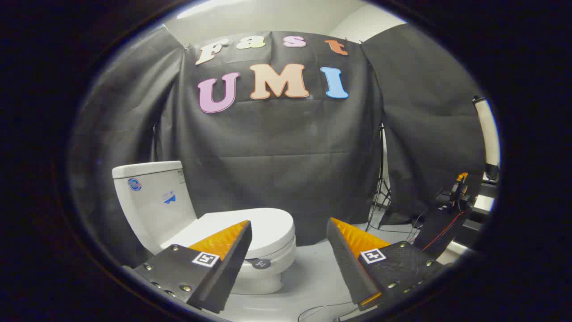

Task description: Open the toilet lid.

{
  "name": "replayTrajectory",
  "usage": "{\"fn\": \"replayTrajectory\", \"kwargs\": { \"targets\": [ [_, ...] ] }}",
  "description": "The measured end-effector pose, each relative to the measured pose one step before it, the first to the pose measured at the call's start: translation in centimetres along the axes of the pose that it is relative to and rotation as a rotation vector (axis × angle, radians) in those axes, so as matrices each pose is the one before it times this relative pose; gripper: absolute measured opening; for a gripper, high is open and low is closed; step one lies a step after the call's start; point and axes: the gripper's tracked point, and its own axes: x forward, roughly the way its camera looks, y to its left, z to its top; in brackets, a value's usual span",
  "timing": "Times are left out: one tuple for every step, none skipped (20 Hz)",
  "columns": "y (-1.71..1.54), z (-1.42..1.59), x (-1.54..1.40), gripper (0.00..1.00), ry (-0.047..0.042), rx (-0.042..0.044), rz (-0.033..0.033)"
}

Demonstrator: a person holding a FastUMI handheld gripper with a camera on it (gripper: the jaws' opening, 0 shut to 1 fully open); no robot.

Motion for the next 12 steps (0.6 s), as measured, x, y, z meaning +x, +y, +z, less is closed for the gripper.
{"fn": "replayTrajectory", "kwargs": {
  "targets": [
    [-0.022, -0.118, 0.134, 0.99, 0.00136, -0.00374, -0.00064],
    [0.062, -0.179, 0.189, 0.99, 0.00409, -0.00114, 0.00091],
    [0.173, -0.058, 0.164, 0.99, 0.00259, 0.0022, 0.00115],
    [0.131, -0.093, 0.188, 0.99, 0.00083, 0.00369, 0.00169],
    [0.209, -0.092, 0.202, 0.99, 0.00211, 0.00154, 0.00347],
    [0.11, -0.317, 0.244, 0.99, 0.00555, -0.00215, 0.00048],
    [-0.006, -0.154, 0.215, 0.99, 0.0045, -0.00081, -0.0028],
    [-0.066, -0.109, 0.231, 0.99, 0.00148, 0.00185, -0.00308],
    [-0.003, -0.015, 0.176, 0.99, 0.00119, 0.00401, -0.00101],
    [0.024, -0.186, 0.15, 0.99, 0.00317, 0.00324, -0.00137],
    [-0.028, -0.101, 0.21, 0.99, 0.00469, 0.00075, -0.0022],
    [-0.061, -0.242, 0.339, 0.99, 0.00492, -0.00059, -0.00162]
  ]
}}
